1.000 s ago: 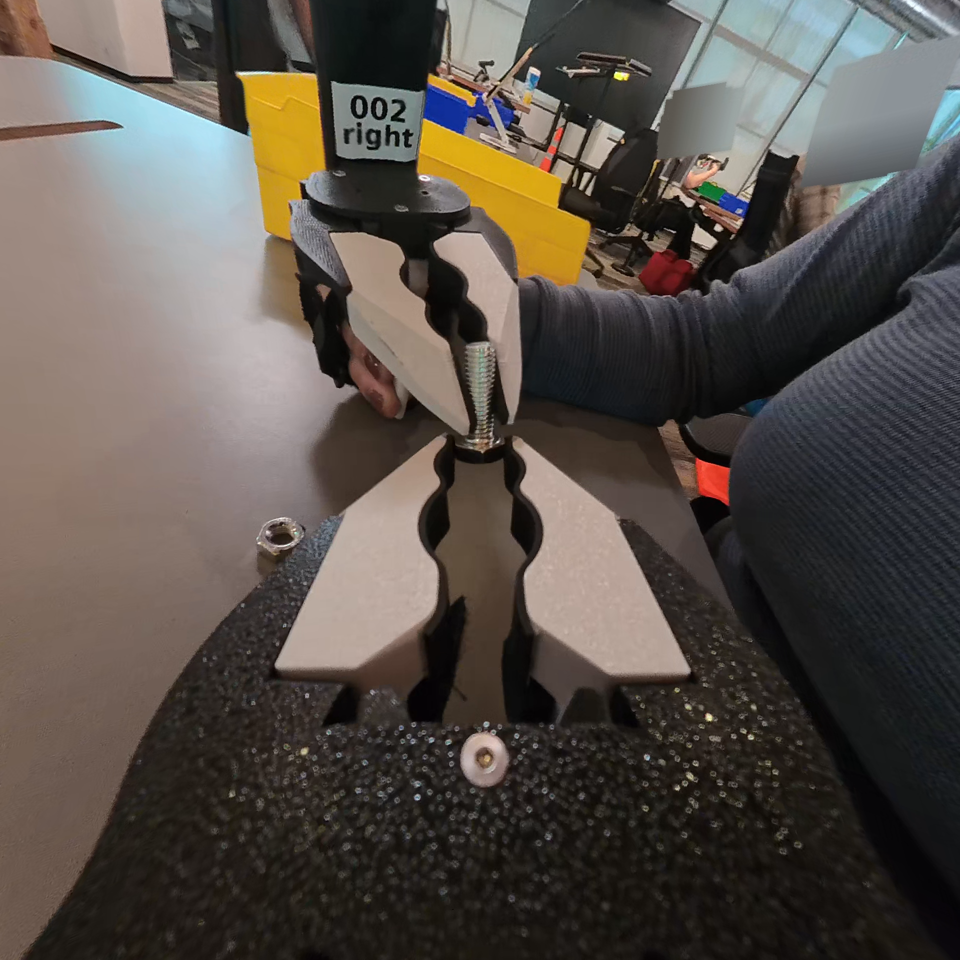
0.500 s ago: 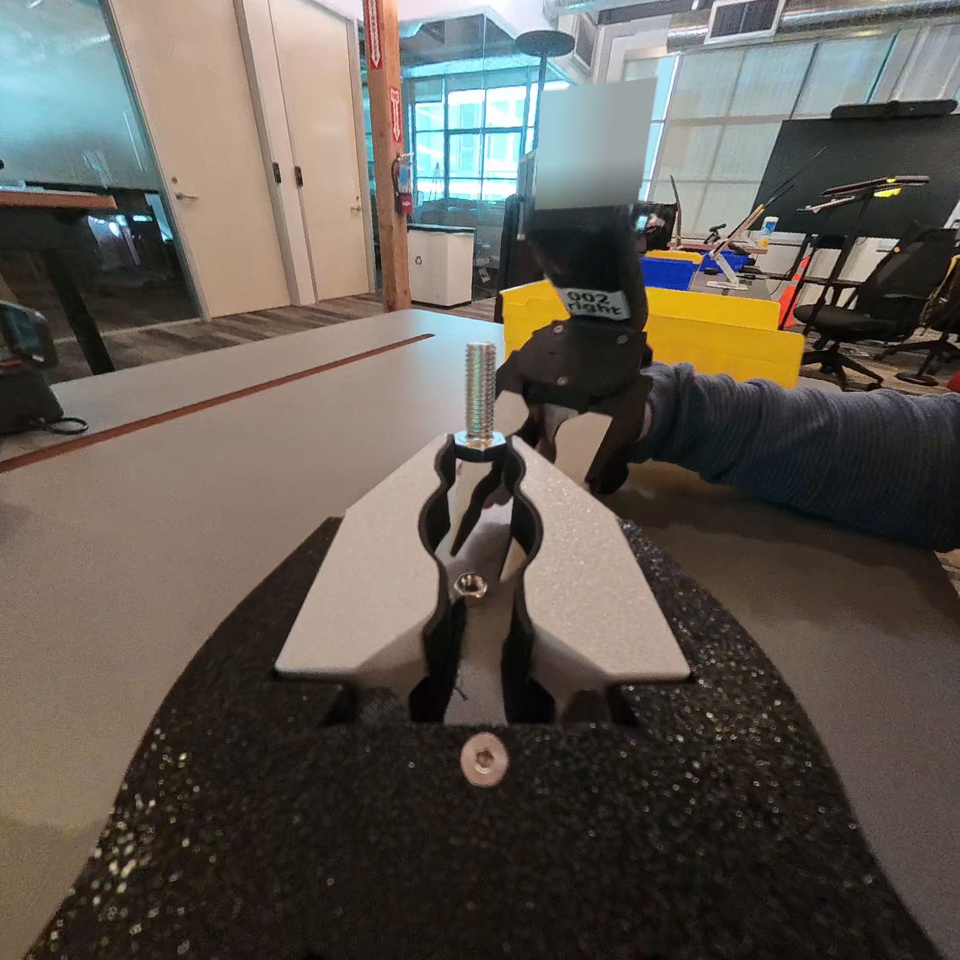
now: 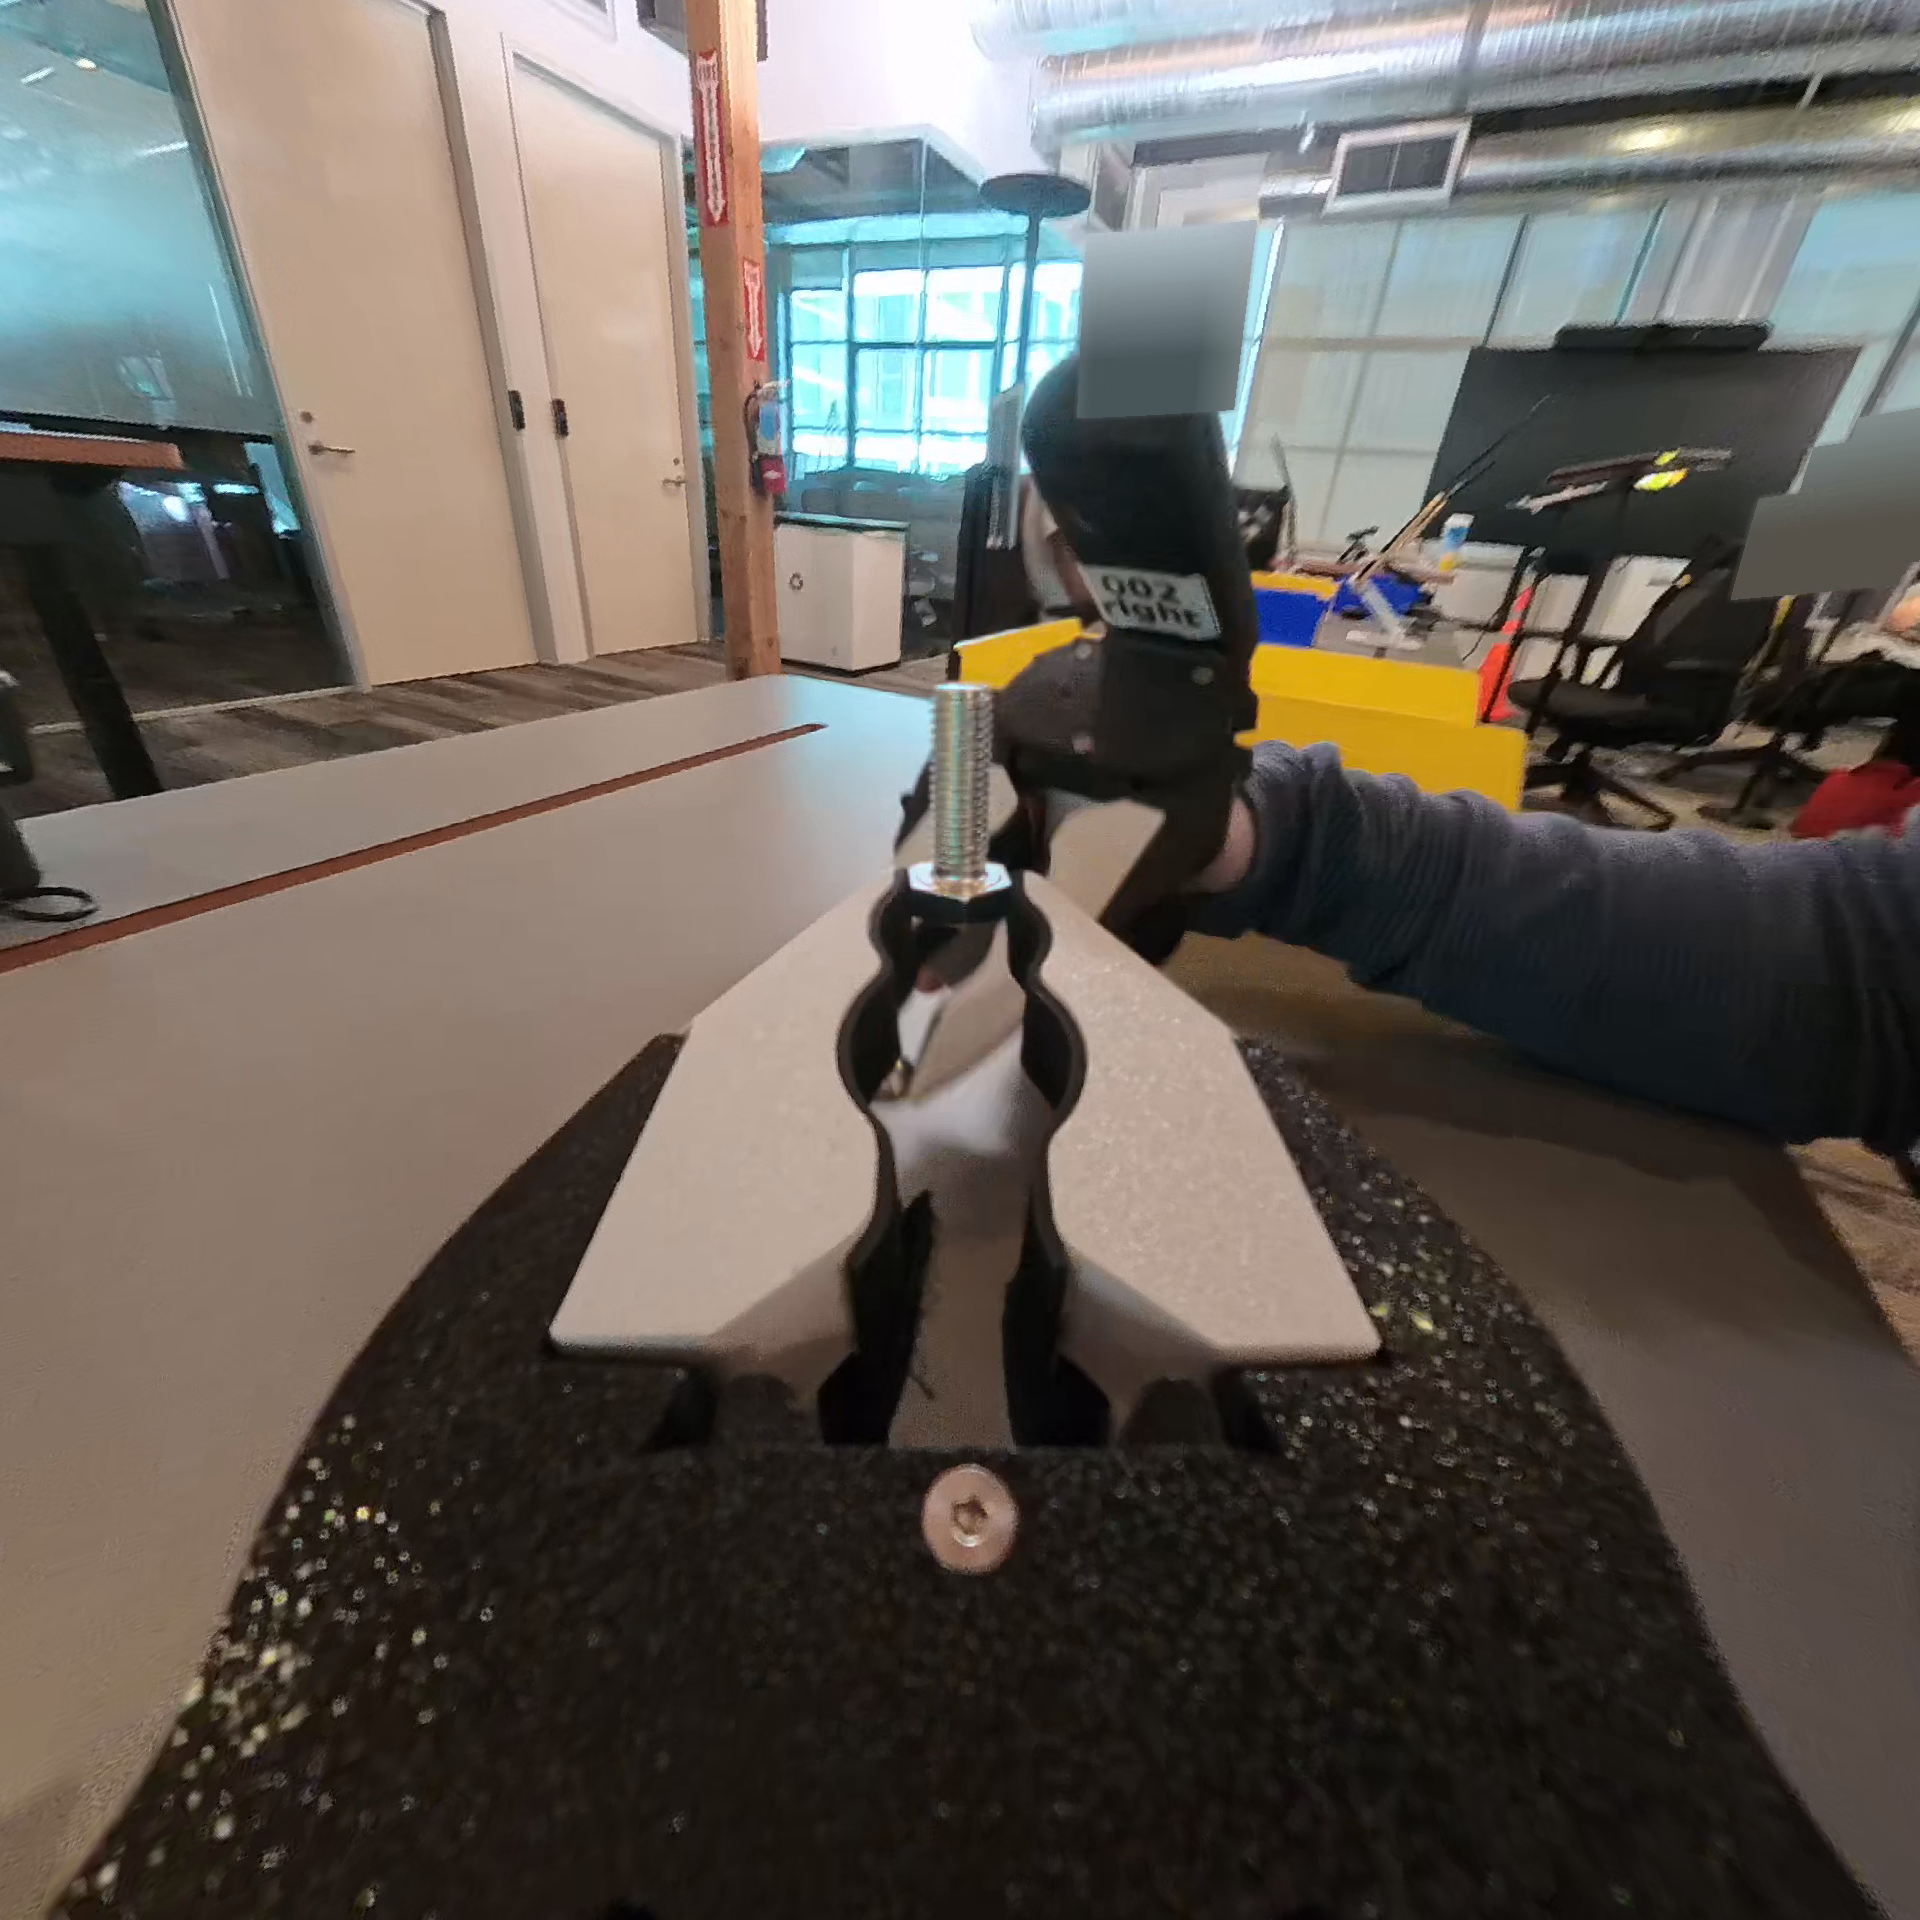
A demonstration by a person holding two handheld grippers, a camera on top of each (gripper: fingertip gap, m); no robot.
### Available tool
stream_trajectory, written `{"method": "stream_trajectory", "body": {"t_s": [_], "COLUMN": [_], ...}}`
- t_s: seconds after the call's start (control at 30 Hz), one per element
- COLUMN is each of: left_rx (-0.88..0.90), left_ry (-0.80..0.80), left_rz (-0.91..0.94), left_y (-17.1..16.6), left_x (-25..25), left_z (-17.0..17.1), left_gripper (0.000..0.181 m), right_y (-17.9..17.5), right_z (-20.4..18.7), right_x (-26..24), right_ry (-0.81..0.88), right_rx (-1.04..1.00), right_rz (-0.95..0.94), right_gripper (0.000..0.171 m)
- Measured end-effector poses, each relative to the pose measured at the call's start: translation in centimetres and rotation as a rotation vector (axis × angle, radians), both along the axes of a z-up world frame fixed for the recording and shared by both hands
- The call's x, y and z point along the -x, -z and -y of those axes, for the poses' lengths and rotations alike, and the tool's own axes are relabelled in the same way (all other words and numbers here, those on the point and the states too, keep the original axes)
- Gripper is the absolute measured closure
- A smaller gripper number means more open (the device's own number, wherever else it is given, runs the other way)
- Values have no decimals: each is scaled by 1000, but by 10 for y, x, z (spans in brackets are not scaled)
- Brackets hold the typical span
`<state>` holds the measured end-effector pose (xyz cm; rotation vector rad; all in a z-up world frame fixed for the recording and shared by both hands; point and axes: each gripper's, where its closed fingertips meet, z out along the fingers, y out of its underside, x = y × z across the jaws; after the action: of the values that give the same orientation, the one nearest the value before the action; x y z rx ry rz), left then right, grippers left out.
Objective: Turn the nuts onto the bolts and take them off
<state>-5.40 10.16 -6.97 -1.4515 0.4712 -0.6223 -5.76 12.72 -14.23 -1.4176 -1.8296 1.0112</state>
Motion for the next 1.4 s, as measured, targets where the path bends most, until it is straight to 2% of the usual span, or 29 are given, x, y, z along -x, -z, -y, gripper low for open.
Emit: {"method": "stream_trajectory", "body": {"t_s": [0.03, 0.17, 0.27, 0.4, 0.73, 1.2, 1.4], "left_rx": [-4, 23, 42, 41, 32, 30, 39], "left_ry": [19, 66, 79, 98, 128, 174, 116], "left_rz": [21, 15, -26, -42, -72, -61, -69], "left_y": [-2, 2, 8, 10, 12, 11, 13], "left_x": [-3, -17, -24, -27, -33, -38, -32], "left_z": [1, 2, 2, 4, 7, 12, 7], "left_gripper": [165, 166, 165, 165, 166, 166, 166], "right_y": [-20, -93, -113, -107, -100, -99, -98], "right_z": [-3, 11, 30, 41, 45, 49, 45], "right_x": [-3, -17, -21, -18, -19, -24, -14], "right_ry": [12, -70, -169, -236, -350, -376, -226], "right_rx": [30, 146, 138, 50, -9, 56, 75], "right_rz": [-65, -279, -255, -119, 88, 77, 71], "right_gripper": [155, 155, 155, 155, 155, 155, 155]}}
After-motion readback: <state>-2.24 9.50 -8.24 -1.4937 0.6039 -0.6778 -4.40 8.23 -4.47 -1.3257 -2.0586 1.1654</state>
